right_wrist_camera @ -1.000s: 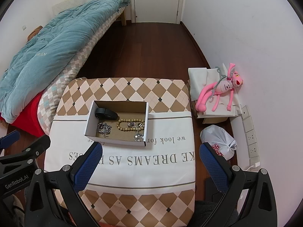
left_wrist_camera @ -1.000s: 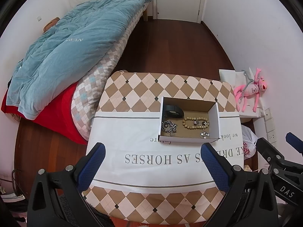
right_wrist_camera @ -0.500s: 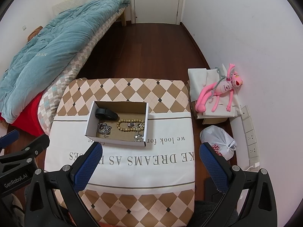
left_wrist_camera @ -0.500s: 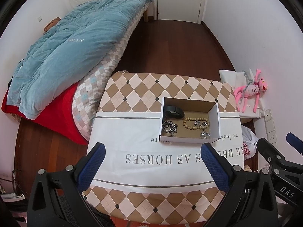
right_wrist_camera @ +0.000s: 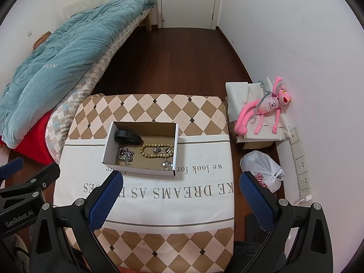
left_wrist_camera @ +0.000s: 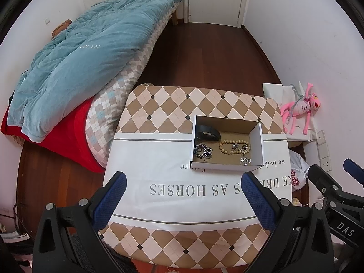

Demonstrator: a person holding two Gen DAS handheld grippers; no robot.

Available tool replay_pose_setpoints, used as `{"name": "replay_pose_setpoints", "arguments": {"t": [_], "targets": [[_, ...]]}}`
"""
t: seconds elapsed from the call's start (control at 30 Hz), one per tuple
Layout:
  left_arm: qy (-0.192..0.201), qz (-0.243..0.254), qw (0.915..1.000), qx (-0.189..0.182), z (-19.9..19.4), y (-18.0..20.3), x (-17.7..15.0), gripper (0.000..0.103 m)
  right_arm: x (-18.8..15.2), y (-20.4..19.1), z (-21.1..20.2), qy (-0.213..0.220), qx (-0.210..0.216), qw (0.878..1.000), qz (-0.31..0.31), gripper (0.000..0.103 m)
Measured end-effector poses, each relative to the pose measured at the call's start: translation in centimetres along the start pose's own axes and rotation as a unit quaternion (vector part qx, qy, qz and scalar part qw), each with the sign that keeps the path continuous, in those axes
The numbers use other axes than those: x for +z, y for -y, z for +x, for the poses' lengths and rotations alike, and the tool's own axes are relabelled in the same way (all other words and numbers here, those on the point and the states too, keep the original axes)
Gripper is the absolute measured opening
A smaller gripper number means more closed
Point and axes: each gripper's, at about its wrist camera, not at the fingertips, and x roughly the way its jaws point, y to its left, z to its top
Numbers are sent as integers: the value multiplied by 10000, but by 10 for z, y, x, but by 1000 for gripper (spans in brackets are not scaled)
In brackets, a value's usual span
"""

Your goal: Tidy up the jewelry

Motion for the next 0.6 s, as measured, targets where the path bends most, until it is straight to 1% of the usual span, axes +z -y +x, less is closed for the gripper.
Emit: {"name": "replay_pose_setpoints", "arguments": {"t": [0.6], "targets": [[15,-11,10000,9,-2,1,-1,103,0,0,0,-15,-1,10000,14,103]]}}
